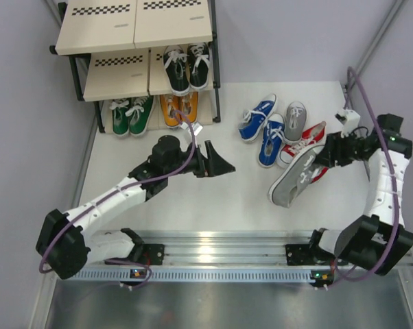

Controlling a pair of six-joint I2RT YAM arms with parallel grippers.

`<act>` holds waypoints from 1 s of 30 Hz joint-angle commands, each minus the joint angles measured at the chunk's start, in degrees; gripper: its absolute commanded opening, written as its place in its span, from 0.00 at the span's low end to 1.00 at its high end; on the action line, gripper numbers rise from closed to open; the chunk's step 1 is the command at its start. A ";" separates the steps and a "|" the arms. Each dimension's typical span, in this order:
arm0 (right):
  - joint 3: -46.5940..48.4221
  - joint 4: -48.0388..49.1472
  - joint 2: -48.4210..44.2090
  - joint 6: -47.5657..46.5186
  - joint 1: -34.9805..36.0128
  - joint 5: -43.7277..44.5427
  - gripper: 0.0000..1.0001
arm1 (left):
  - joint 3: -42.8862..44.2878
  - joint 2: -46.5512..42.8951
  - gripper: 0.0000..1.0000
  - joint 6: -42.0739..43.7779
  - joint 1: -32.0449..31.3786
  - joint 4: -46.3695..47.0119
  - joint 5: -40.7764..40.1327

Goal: Place and organize the shoes onto the shoe shelf
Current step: Pick up the shoe at the center of the board.

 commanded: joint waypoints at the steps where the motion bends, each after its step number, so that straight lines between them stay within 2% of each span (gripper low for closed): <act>1: -0.16 14.85 -2.72 18.40 8.13 -2.73 0.00 | 4.06 1.24 0.93 -3.62 -3.37 4.24 -3.01; 4: 0.28 22.68 -1.14 25.45 15.08 0.96 0.00 | 5.20 1.85 0.94 -4.69 -6.88 4.33 -7.93; 6: 1.16 24.88 0.44 27.32 19.48 3.16 0.00 | 5.82 2.03 0.96 -3.38 -10.13 4.24 -13.18; 11: 1.95 29.63 2.91 31.89 28.00 5.01 0.00 | 7.49 4.75 0.98 -1.00 -15.23 4.24 -18.57; 17: 1.60 31.04 3.79 33.48 28.98 3.44 0.00 | 11.26 9.32 0.98 3.30 -18.93 1.97 -25.86; 19: 0.99 31.31 3.27 33.65 29.07 3.00 0.00 | 12.15 10.99 0.94 4.80 -19.28 -1.29 -28.32; 20: 0.64 31.74 3.09 33.65 29.25 2.91 0.00 | 12.41 11.17 0.89 5.15 -19.37 -1.56 -28.42; 21: 0.29 31.75 3.00 33.57 29.25 2.91 0.00 | 12.24 11.08 0.74 5.50 -19.37 -1.56 -30.34; 24: -0.77 31.92 2.38 32.78 29.25 2.56 0.00 | 12.24 10.39 0.46 5.94 -19.37 -1.38 -31.58; 25: -1.12 31.92 2.21 32.17 29.25 1.86 0.00 | 12.15 10.12 0.14 6.12 -19.37 -1.47 -31.93; 26: -1.30 31.84 2.12 31.81 29.25 1.42 0.00 | 12.06 9.86 0.04 6.21 -19.37 -1.47 -32.72; 27: -1.39 31.84 2.21 31.55 29.25 0.89 0.03 | 11.28 8.98 0.00 5.95 -19.37 -1.38 -33.08; 29: -1.04 31.31 2.03 30.14 29.16 -0.52 0.11 | 9.44 7.84 0.00 5.33 -19.20 0.89 -33.52; 30: -0.86 30.96 2.03 29.44 29.16 -0.70 0.25 | 6.64 6.18 0.00 3.50 -19.02 1.95 -33.08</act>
